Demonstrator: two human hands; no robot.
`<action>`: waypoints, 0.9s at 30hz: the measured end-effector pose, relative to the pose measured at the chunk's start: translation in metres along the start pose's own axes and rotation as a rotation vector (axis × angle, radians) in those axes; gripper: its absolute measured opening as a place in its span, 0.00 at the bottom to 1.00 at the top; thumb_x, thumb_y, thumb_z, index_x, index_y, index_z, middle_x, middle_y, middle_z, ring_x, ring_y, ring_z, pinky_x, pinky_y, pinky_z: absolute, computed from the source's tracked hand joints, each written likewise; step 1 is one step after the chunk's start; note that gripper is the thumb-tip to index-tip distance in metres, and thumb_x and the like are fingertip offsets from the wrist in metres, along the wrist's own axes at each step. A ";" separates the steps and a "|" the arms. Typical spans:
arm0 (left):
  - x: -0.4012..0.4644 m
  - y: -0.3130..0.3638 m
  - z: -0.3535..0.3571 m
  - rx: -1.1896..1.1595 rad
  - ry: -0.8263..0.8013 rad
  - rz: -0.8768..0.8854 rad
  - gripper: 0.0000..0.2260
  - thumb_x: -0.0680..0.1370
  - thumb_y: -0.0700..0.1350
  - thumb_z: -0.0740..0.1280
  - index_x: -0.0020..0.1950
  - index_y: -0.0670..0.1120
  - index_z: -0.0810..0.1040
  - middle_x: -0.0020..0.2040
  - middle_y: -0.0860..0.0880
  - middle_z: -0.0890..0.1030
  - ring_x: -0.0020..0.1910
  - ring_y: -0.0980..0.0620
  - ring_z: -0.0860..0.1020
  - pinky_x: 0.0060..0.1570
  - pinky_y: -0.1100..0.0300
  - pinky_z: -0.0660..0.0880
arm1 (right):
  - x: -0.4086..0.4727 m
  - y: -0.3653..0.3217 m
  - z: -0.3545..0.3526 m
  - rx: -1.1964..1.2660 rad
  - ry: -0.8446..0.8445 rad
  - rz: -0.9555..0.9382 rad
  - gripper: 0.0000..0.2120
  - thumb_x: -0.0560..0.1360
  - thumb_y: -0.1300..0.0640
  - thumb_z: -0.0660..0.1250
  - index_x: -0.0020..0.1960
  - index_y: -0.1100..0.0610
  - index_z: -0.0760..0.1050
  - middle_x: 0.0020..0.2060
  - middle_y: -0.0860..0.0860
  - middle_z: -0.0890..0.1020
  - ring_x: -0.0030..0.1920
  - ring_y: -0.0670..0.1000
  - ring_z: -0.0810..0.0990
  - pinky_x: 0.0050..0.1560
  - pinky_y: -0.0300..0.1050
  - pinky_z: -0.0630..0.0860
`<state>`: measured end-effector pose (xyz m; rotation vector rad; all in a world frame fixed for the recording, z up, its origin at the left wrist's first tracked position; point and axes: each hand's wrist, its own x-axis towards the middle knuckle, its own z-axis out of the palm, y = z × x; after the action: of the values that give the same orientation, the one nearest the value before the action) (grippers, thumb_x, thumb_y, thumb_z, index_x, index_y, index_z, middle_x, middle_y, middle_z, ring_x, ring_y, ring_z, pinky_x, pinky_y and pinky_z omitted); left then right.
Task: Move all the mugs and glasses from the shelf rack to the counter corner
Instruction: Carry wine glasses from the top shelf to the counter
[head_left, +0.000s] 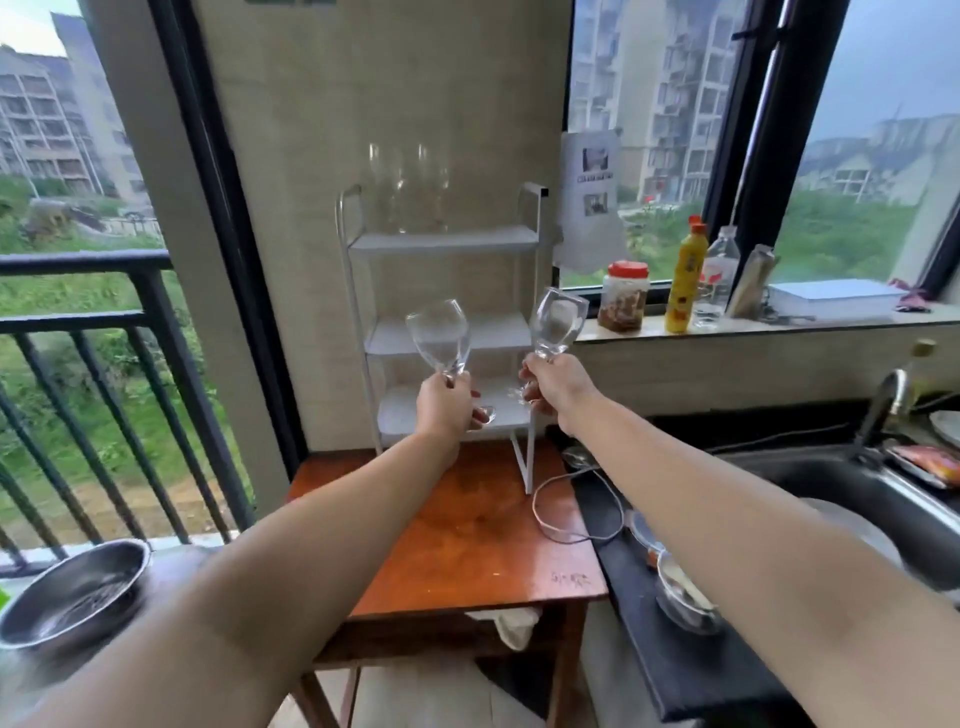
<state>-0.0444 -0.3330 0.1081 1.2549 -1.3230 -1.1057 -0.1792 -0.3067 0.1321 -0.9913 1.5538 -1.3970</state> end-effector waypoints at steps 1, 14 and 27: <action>-0.011 -0.012 0.006 0.002 -0.021 -0.028 0.09 0.82 0.43 0.57 0.51 0.38 0.73 0.35 0.45 0.77 0.21 0.54 0.75 0.23 0.62 0.73 | -0.008 0.014 -0.008 0.007 0.014 0.027 0.12 0.79 0.59 0.57 0.38 0.56 0.71 0.34 0.51 0.74 0.26 0.47 0.70 0.17 0.32 0.64; -0.176 -0.131 0.135 0.246 -0.483 -0.146 0.11 0.79 0.40 0.58 0.37 0.42 0.72 0.32 0.42 0.77 0.23 0.50 0.77 0.24 0.61 0.74 | -0.153 0.186 -0.163 0.002 0.324 0.356 0.10 0.79 0.56 0.61 0.40 0.57 0.69 0.30 0.51 0.74 0.20 0.46 0.73 0.22 0.34 0.69; -0.434 -0.176 0.282 0.253 -0.902 -0.393 0.10 0.79 0.39 0.57 0.40 0.37 0.72 0.28 0.41 0.74 0.14 0.55 0.73 0.17 0.68 0.70 | -0.393 0.294 -0.368 0.156 0.762 0.634 0.06 0.79 0.61 0.56 0.44 0.58 0.70 0.35 0.50 0.73 0.20 0.45 0.74 0.16 0.29 0.66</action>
<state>-0.3022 0.0884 -0.1251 1.2705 -1.9654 -1.9739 -0.3878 0.2157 -0.1133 0.1957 2.0024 -1.4460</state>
